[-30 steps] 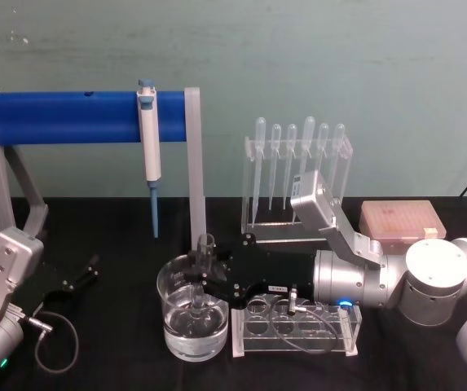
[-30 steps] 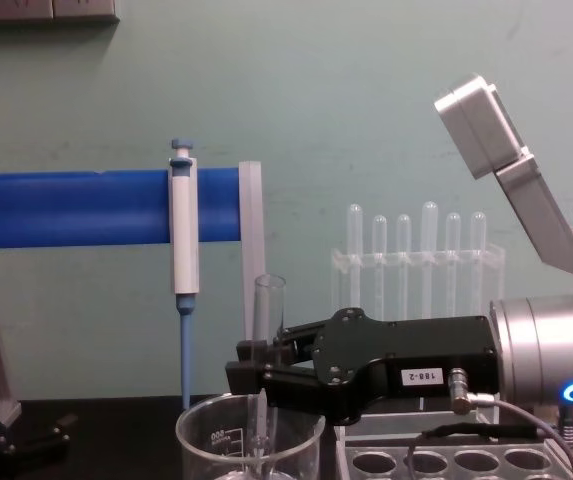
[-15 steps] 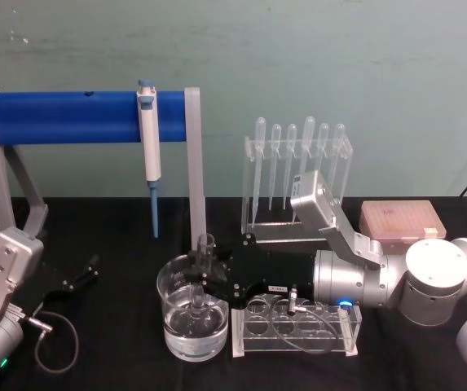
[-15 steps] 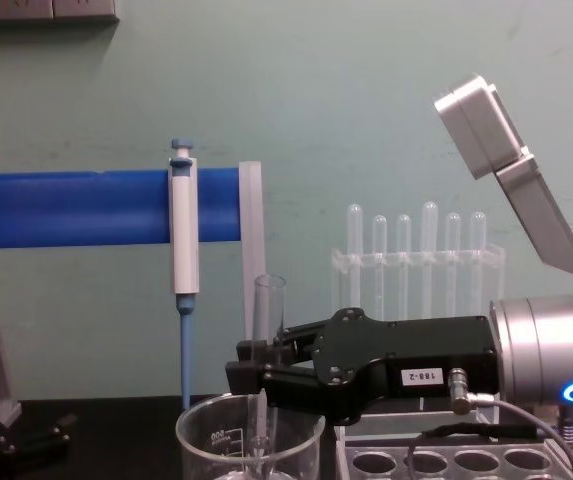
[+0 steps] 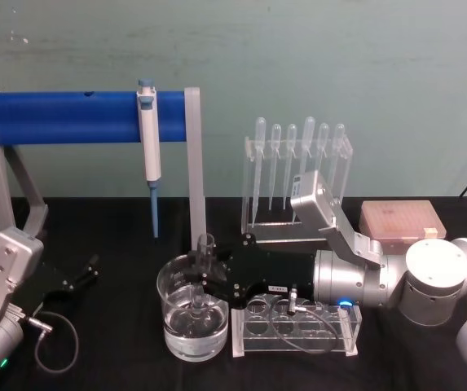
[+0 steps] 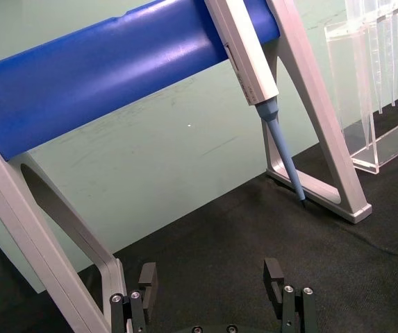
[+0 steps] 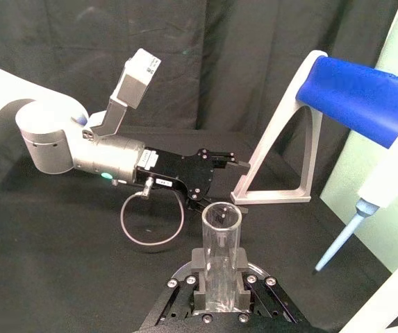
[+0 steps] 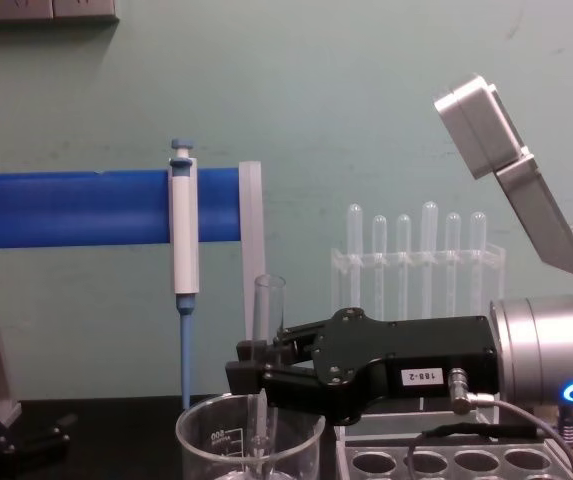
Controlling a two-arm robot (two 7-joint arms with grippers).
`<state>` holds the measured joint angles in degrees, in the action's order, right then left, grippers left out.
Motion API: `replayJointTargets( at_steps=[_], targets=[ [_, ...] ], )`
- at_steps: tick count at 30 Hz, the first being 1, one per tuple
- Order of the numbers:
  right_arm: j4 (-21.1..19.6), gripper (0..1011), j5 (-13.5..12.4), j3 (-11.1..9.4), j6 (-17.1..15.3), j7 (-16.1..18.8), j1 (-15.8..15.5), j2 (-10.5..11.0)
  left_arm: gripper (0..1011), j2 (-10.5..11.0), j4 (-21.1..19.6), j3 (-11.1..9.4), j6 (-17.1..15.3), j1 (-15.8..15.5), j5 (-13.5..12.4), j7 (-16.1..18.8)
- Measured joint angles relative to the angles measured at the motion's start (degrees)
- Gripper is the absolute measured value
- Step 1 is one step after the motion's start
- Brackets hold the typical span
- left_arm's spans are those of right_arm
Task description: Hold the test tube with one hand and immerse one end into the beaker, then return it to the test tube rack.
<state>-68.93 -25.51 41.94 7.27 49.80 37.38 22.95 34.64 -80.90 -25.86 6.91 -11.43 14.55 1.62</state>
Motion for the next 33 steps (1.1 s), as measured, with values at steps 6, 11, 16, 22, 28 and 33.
replayJointTargets(
  at_steps=[6, 11, 16, 22, 28, 33],
  targets=[
    [0.00, 226, 0.00, 0.00, 0.00, 0.00, 0.00, 0.00, 1000, 0.00, 0.00, 0.00, 0.00, 0.00, 0.00, 0.00],
    [0.00, 226, 0.00, 0.00, 0.00, 0.00, 0.00, 0.00, 1000, 0.00, 0.00, 0.00, 0.00, 0.00, 0.00, 0.00],
    [0.00, 226, 0.00, 0.00, 0.00, 0.00, 0.00, 0.00, 1000, 0.00, 0.00, 0.00, 0.00, 0.00, 0.00, 0.00],
    [0.00, 225, 0.00, 0.00, 0.00, 0.00, 0.00, 0.00, 1000, 0.00, 0.00, 0.00, 0.00, 0.00, 0.00, 0.00],
    [0.00, 226, 0.00, 0.00, 0.00, 0.00, 0.00, 0.00, 1000, 0.00, 0.00, 0.00, 0.00, 0.00, 0.00, 0.00],
    [0.00, 225, 0.00, 0.00, 0.00, 0.00, 0.00, 0.00, 1000, 0.00, 0.00, 0.00, 0.00, 0.00, 0.00, 0.00]
  ],
)
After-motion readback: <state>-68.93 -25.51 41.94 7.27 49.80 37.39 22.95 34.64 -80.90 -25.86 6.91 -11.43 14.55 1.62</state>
